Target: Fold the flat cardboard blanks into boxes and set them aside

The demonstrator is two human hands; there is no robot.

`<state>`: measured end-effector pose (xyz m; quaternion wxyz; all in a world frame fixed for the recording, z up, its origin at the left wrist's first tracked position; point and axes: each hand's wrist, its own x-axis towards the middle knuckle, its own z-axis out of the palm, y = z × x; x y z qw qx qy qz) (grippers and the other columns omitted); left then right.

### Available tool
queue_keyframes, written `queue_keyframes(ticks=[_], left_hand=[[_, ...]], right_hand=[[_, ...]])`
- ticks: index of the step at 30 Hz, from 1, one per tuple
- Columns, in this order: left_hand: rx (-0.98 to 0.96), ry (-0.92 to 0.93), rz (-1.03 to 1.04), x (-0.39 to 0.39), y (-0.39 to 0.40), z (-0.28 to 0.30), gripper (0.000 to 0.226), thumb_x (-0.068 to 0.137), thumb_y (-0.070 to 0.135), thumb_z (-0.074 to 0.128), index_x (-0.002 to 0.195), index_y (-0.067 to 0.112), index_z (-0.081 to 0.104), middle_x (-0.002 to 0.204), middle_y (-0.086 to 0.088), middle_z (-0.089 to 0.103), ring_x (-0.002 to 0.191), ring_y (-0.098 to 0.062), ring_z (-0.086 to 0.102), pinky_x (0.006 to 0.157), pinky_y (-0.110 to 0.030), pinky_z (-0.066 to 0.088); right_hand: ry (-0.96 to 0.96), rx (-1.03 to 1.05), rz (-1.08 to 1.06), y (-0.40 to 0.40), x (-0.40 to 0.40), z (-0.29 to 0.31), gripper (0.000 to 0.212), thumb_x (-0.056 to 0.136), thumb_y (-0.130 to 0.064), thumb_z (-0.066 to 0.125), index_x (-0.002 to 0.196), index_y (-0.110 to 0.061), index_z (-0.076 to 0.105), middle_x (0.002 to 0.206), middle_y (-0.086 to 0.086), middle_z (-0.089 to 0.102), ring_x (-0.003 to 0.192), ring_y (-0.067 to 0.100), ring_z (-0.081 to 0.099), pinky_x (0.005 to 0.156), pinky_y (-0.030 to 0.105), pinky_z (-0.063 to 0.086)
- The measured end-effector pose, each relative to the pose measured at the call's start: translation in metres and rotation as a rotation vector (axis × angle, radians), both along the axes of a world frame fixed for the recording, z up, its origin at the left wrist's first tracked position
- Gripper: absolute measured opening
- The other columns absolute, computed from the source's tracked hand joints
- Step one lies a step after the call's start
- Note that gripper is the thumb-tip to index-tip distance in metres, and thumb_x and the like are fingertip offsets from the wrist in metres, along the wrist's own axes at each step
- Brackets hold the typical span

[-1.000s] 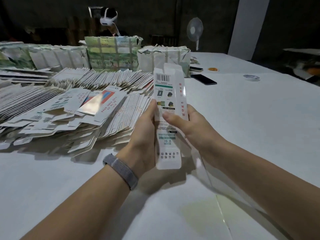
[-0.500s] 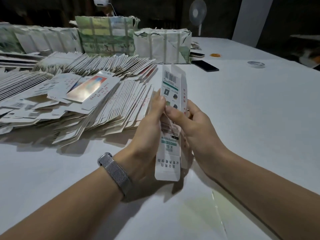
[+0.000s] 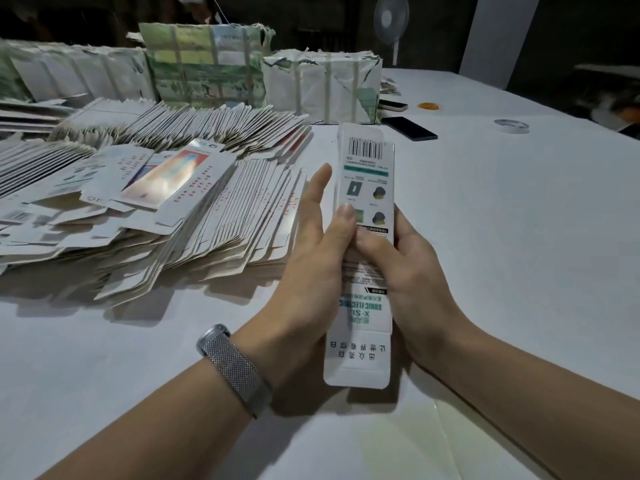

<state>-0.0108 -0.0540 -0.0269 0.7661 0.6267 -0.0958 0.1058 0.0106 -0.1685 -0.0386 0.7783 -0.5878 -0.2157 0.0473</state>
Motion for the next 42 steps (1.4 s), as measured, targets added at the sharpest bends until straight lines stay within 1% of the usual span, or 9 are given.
queue_keyframes(ticks=[3, 6, 12, 16, 21, 26, 30, 34, 42], left_hand=[[0.041, 0.002, 0.007, -0.003, -0.003, -0.004, 0.046, 0.106, 0.037, 0.040, 0.145, 0.059, 0.032, 0.144, 0.013, 0.058, 0.120, -0.006, 0.065, 0.099, -0.031, 0.055], [0.051, -0.006, -0.033, -0.004, -0.005, -0.007, 0.044, 0.107, 0.033, 0.039, 0.139, 0.064, 0.034, 0.130, 0.020, 0.067, 0.114, -0.003, 0.067, 0.091, -0.022, 0.057], [0.042, -0.071, -0.105, -0.004, -0.003, -0.002, 0.039, 0.104, 0.031, 0.046, 0.132, 0.057, 0.038, 0.110, 0.013, 0.076, 0.096, -0.011, 0.075, 0.073, -0.023, 0.059], [0.095, -0.170, -0.042, -0.003, 0.004, 0.008, 0.028, 0.100, 0.049, 0.041, 0.127, 0.053, 0.036, 0.113, 0.014, 0.074, 0.100, -0.012, 0.074, 0.078, -0.024, 0.058], [0.134, -0.232, 0.002, 0.004, 0.013, 0.007, 0.036, 0.104, 0.046, 0.033, 0.140, 0.049, 0.032, 0.119, 0.014, 0.071, 0.108, -0.012, 0.071, 0.082, -0.024, 0.058], [0.063, -0.139, -0.052, 0.005, 0.014, 0.001, 0.066, 0.093, 0.052, 0.050, 0.153, 0.054, 0.022, 0.133, 0.012, 0.067, 0.116, -0.015, 0.069, 0.086, -0.031, 0.058], [-0.013, -0.134, -0.129, 0.003, 0.012, -0.001, 0.065, 0.090, 0.038, 0.050, 0.152, 0.043, 0.031, 0.119, 0.000, 0.074, 0.100, -0.022, 0.073, 0.076, -0.036, 0.060], [0.009, -0.119, -0.075, 0.002, 0.011, -0.001, 0.043, 0.094, 0.027, 0.047, 0.134, 0.040, 0.043, 0.097, 0.004, 0.076, 0.077, -0.014, 0.072, 0.062, -0.027, 0.058], [-0.024, -0.135, -0.129, -0.004, 0.008, -0.002, 0.035, 0.093, 0.036, 0.057, 0.122, 0.054, 0.052, 0.107, 0.005, 0.076, 0.091, -0.016, 0.074, 0.072, -0.026, 0.058]], right_hand=[[0.003, 0.035, 0.024, -0.003, 0.001, 0.002, 0.043, 0.100, -0.027, 0.044, 0.142, -0.033, 0.049, 0.127, -0.001, 0.069, 0.113, 0.022, 0.069, 0.085, 0.032, 0.058], [-0.028, -0.004, -0.046, -0.007, 0.005, 0.007, 0.062, 0.096, -0.028, 0.046, 0.156, -0.029, 0.030, 0.130, -0.004, 0.068, 0.116, 0.020, 0.067, 0.093, 0.038, 0.056], [-0.140, 0.000, -0.106, -0.014, 0.003, 0.022, 0.049, 0.093, -0.018, 0.046, 0.138, -0.037, 0.050, 0.112, -0.005, 0.074, 0.105, 0.023, 0.071, 0.080, 0.036, 0.061], [-0.219, -0.044, -0.126, -0.013, -0.003, 0.023, 0.061, 0.090, -0.014, 0.048, 0.149, -0.029, 0.040, 0.107, -0.001, 0.072, 0.105, 0.018, 0.070, 0.082, 0.028, 0.058], [-0.211, -0.078, -0.075, -0.008, -0.001, 0.025, 0.063, 0.090, -0.014, 0.048, 0.151, -0.027, 0.038, 0.104, 0.000, 0.071, 0.098, 0.017, 0.071, 0.079, 0.027, 0.058], [-0.091, -0.014, 0.025, -0.007, 0.000, 0.021, 0.073, 0.082, -0.008, 0.047, 0.150, -0.031, 0.036, 0.103, 0.009, 0.072, 0.092, 0.028, 0.071, 0.079, 0.047, 0.061], [-0.089, -0.049, 0.040, -0.012, 0.000, 0.021, 0.079, 0.081, -0.008, 0.048, 0.149, -0.044, 0.032, 0.109, 0.006, 0.072, 0.093, 0.034, 0.071, 0.078, 0.050, 0.061], [-0.049, -0.061, 0.029, -0.010, 0.001, 0.021, 0.063, 0.084, -0.014, 0.049, 0.143, -0.033, 0.044, 0.107, 0.015, 0.071, 0.084, 0.027, 0.071, 0.071, 0.040, 0.061], [-0.070, -0.033, -0.003, -0.011, -0.004, 0.024, 0.036, 0.091, -0.025, 0.048, 0.128, -0.029, 0.046, 0.103, 0.006, 0.073, 0.079, 0.018, 0.073, 0.063, 0.027, 0.057]])
